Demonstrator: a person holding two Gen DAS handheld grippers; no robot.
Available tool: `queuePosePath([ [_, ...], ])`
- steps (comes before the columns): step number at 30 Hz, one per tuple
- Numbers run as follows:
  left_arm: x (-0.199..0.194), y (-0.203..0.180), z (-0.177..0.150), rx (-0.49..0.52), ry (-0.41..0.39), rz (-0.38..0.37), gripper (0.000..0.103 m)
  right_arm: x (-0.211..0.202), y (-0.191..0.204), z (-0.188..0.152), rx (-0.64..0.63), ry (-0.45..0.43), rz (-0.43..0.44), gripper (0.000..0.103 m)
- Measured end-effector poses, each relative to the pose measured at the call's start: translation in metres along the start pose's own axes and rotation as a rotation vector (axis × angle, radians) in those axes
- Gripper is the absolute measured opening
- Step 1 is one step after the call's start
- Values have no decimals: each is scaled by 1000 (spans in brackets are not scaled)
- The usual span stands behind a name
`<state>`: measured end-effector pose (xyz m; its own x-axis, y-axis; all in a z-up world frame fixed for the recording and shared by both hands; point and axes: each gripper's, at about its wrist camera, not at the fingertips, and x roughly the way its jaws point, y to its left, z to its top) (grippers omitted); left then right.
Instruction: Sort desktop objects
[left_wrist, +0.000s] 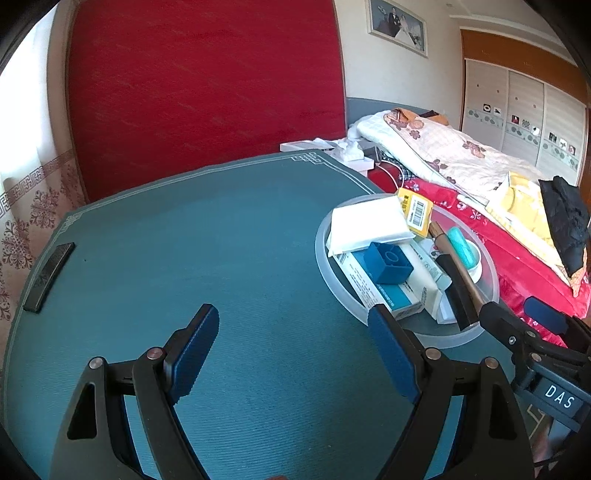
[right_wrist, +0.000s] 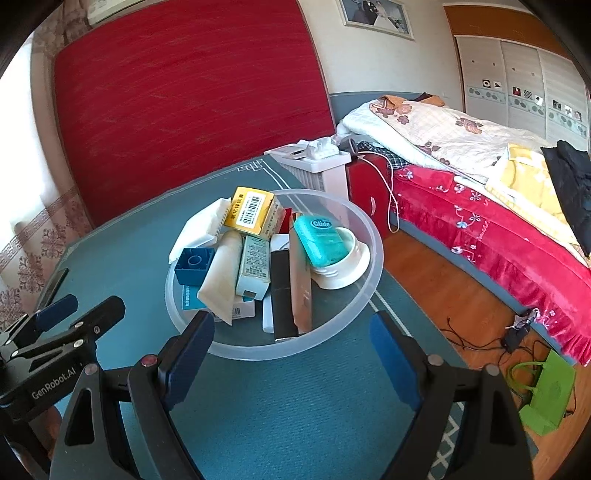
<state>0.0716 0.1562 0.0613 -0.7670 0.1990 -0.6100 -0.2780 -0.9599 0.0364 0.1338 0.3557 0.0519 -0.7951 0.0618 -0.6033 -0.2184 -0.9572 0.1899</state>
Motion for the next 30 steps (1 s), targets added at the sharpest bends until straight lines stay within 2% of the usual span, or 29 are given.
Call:
queuePosePath([
  [6, 4, -2, -3, 5, 12, -4, 86, 1, 4, -1, -19, -4, -18, 89],
  [12, 8, 1, -5, -2, 22, -8, 86, -4, 8, 0, -55, -38, -76, 89],
  [30, 14, 6, -12, -9, 51, -18, 86, 2, 11, -7, -70, -8, -78, 89],
])
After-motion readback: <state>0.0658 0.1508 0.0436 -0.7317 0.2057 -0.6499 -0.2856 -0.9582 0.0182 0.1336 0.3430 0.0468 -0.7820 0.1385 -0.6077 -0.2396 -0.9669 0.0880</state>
